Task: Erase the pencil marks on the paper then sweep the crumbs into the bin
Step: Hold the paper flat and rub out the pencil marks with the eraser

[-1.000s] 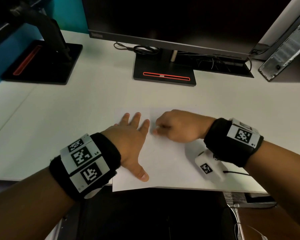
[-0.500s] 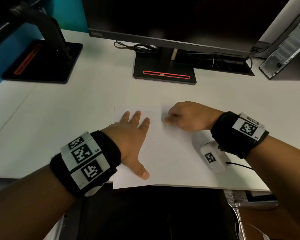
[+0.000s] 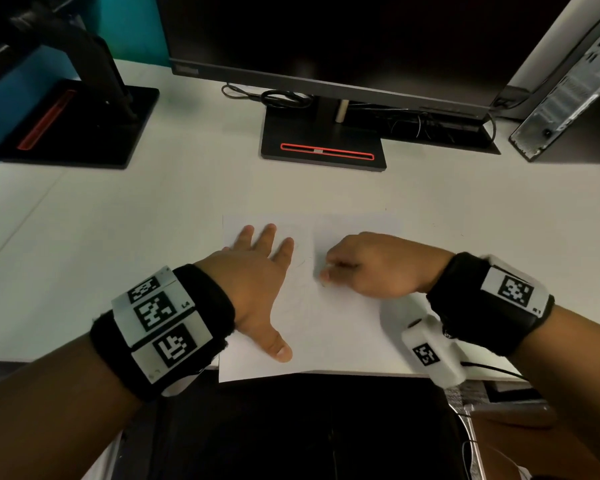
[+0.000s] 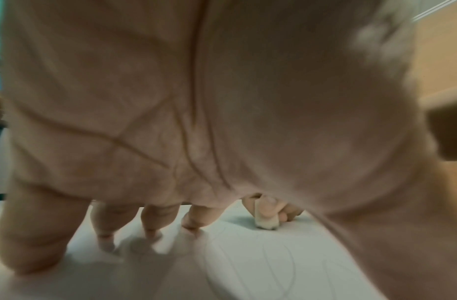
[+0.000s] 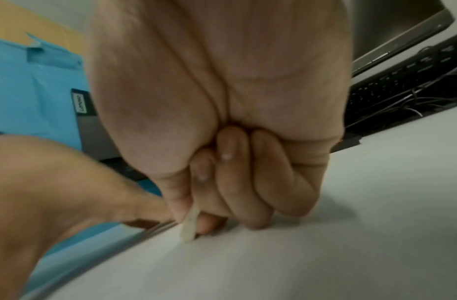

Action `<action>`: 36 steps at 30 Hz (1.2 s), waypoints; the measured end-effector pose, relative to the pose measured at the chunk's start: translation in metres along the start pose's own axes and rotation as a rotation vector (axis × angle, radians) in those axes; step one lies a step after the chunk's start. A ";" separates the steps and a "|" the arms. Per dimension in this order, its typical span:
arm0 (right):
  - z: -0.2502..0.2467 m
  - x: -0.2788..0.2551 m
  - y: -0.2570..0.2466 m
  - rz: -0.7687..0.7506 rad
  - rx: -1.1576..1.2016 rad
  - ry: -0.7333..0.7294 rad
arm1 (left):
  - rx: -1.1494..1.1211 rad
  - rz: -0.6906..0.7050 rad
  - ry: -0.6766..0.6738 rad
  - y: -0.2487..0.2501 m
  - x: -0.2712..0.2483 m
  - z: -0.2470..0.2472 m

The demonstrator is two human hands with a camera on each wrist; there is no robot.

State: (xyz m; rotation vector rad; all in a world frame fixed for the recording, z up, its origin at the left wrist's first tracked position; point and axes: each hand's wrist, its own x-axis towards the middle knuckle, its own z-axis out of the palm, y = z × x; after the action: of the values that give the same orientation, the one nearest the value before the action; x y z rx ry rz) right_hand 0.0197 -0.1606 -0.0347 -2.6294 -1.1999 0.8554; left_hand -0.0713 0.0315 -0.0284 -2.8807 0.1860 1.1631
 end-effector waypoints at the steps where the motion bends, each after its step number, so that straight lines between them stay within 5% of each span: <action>1: -0.001 0.000 0.002 0.011 0.011 0.000 | 0.001 -0.001 0.001 0.000 0.000 0.000; 6: -0.006 -0.001 0.005 0.056 -0.011 0.087 | -0.003 -0.006 -0.005 0.001 0.000 0.000; 10: 0.005 -0.006 -0.009 -0.034 0.007 -0.030 | 0.009 -0.008 -0.006 0.002 0.001 -0.001; 16: -0.014 0.001 0.013 0.103 -0.047 0.119 | -0.006 -0.006 -0.002 0.000 0.000 0.000; 21: 0.001 -0.006 -0.009 -0.038 -0.020 -0.040 | 0.002 -0.001 0.001 0.001 0.001 0.000; 26: -0.013 -0.002 0.004 0.075 -0.090 0.083 | 0.007 0.000 0.000 0.001 0.001 0.001; 31: 0.007 -0.009 -0.029 -0.112 -0.058 -0.108 | 0.023 -0.004 0.004 0.001 0.003 0.001; 36: -0.008 0.001 -0.011 -0.018 -0.086 0.047 | 0.013 -0.002 -0.007 0.001 0.001 0.000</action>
State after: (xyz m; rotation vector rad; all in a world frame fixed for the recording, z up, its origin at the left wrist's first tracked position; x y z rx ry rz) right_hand 0.0177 -0.1513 -0.0251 -2.6851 -1.2733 0.7519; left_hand -0.0708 0.0304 -0.0287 -2.8646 0.1894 1.1663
